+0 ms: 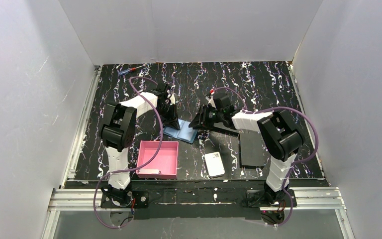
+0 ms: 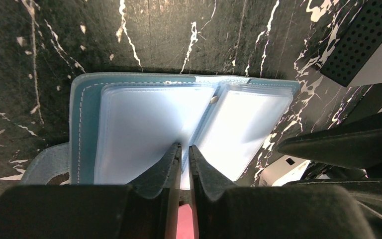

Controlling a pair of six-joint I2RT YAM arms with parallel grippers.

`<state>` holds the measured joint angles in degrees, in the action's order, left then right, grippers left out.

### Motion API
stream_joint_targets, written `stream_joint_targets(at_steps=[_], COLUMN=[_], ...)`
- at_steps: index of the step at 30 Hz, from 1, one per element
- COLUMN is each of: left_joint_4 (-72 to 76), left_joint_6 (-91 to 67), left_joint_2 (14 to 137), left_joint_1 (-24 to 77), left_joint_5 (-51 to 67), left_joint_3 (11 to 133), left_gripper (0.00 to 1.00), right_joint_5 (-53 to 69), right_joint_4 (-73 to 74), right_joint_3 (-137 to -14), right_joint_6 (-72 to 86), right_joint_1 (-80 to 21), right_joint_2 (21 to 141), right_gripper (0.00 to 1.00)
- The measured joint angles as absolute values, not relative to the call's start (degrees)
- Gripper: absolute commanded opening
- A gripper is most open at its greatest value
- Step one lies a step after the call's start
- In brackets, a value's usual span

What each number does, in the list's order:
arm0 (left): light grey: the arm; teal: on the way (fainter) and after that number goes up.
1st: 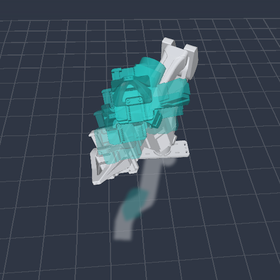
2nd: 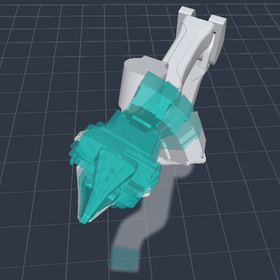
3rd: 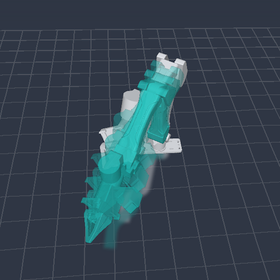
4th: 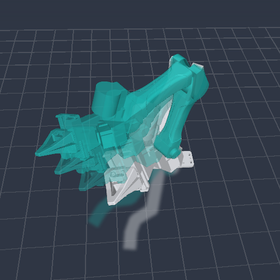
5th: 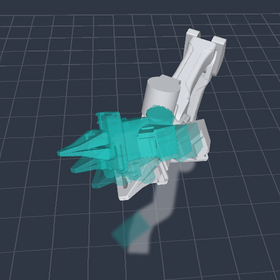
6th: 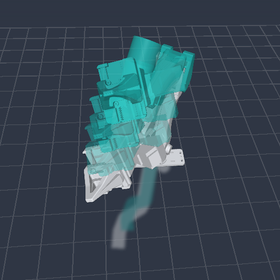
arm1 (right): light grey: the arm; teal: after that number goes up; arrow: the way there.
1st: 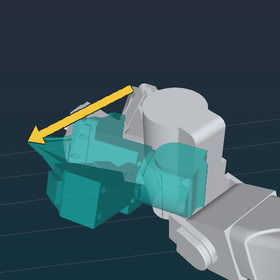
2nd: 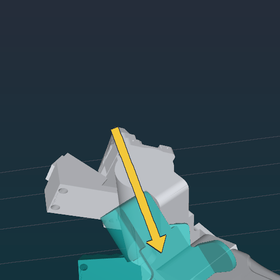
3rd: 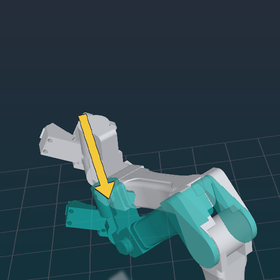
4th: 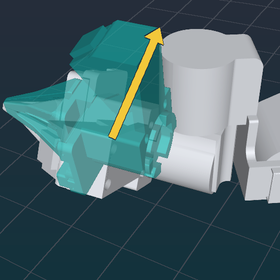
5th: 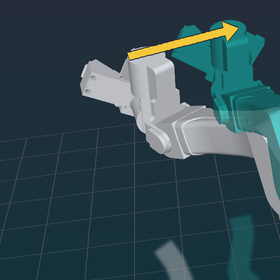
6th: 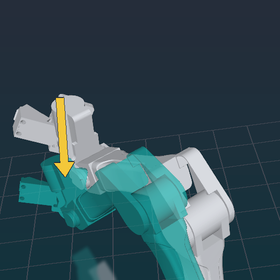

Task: Put the credit cards into the card holder
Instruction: Open the card holder at the center of the board.

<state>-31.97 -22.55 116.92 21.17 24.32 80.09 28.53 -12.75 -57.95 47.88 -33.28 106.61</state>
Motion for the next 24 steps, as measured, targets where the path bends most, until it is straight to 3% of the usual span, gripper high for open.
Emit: stream_joint_targets(at_steps=[24], left_joint_4=[-32.25], left_joint_6=[-22.52], left_joint_2=[117.03], left_joint_1=[21.17], left_joint_5=[24.62], left_joint_3=[80.34], left_gripper=[0.1], right_joint_5=[30.72], right_joint_4=[-19.4], right_joint_3=[-56.34], right_joint_6=[52.36], right_joint_1=[-33.47], right_joint_2=[110.67], right_gripper=[0.45])
